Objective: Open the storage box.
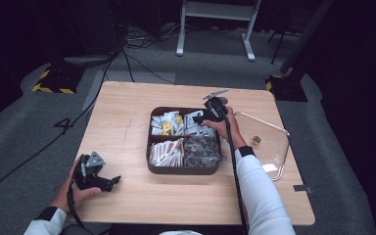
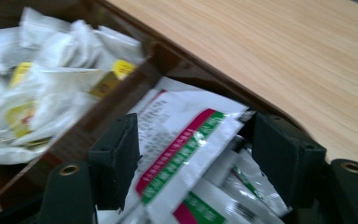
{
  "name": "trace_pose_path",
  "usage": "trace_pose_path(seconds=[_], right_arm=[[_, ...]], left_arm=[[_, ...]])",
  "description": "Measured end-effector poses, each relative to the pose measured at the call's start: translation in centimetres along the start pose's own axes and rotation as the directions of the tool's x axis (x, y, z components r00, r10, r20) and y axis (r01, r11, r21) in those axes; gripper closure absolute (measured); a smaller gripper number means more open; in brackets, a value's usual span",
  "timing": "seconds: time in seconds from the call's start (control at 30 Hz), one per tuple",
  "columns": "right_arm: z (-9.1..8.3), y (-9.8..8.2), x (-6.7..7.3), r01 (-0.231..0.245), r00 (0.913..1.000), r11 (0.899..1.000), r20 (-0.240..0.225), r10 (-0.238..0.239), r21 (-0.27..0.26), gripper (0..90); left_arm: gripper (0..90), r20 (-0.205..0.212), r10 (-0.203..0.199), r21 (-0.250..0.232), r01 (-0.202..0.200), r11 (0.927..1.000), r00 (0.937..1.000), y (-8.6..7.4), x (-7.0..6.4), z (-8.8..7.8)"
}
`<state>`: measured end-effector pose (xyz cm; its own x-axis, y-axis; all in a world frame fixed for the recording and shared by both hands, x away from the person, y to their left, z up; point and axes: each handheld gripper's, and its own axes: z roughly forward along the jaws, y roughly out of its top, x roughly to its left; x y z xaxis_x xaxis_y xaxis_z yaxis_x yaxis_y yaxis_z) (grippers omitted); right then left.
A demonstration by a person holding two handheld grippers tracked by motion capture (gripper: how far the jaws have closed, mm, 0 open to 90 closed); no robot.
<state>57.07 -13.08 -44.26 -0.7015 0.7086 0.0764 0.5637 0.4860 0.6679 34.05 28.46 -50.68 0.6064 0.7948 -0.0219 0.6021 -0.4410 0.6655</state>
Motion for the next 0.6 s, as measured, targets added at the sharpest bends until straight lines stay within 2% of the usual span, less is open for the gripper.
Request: trace_pose_path(seconds=[0.07, 0.1, 0.2, 0.33, 0.4, 0.47, 0.5, 0.57, 0.6], right_arm=[[0.3, 0.2, 0.4, 0.025, 0.9996, 1.000, -0.013, -0.025, 0.010, 33.8], [0.3, 0.4, 0.8, 0.041, 0.9992, 0.999, -0.001, -0.041, -0.002, 34.2], [0.2, 0.6, 1.1, 0.053, 0.9985, 0.998, -0.011, -0.053, -0.018, 36.1], [0.3, 1.1, 2.2, 0.101, 0.9945, 0.995, -0.024, -0.102, -0.020, 47.0], [0.7, 1.2, 2.7, 0.124, 0.9917, 0.992, -0.034, -0.124, -0.002, 59.0], [0.8, 1.2, 2.7, 0.124, 0.9917, 0.992, -0.036, -0.124, 0.005, 62.2], [0.9, 1.2, 2.8, 0.124, 0.9915, 0.992, -0.041, -0.124, 0.011, 68.7], [0.7, 1.1, 2.7, 0.120, 0.9919, 0.993, -0.043, -0.119, 0.005, 74.1], [0.7, 1.1, 2.7, 0.120, 0.9919, 0.993, -0.043, -0.119, 0.005, 74.1]], left_arm=[[0.4, 0.000, 0.000, 0.000, 0.000, 1.0000, 1.0000, 0.0, 0.0, 0.0], [0.4, 0.000, 0.000, 0.000, 0.000, 1.0000, 1.0000, 0.0, 0.0, 0.0], [0.4, 0.000, 0.000, 0.000, 0.000, 1.0000, 1.0000, 0.0, 0.0, 0.0], [0.4, 0.000, 0.000, 0.000, 0.000, 1.0000, 1.0000, 0.0, 0.0, 0.0], [0.4, 0.000, 0.000, 0.000, 0.000, 1.0000, 1.0000, 0.0, 0.0, 0.0], [0.4, 0.000, 0.000, 0.000, 0.000, 1.0000, 1.0000, 0.0, 0.0, 0.0], [0.4, 0.000, 0.000, 0.000, 0.000, 1.0000, 1.0000, 0.0, 0.0, 0.0], [0.4, 0.000, 0.000, 0.000, 0.000, 1.0000, 1.0000, 0.0, 0.0, 0.0], [0.4, 0.000, 0.000, 0.000, 0.000, 1.0000, 1.0000, 0.0, 0.0, 0.0]])
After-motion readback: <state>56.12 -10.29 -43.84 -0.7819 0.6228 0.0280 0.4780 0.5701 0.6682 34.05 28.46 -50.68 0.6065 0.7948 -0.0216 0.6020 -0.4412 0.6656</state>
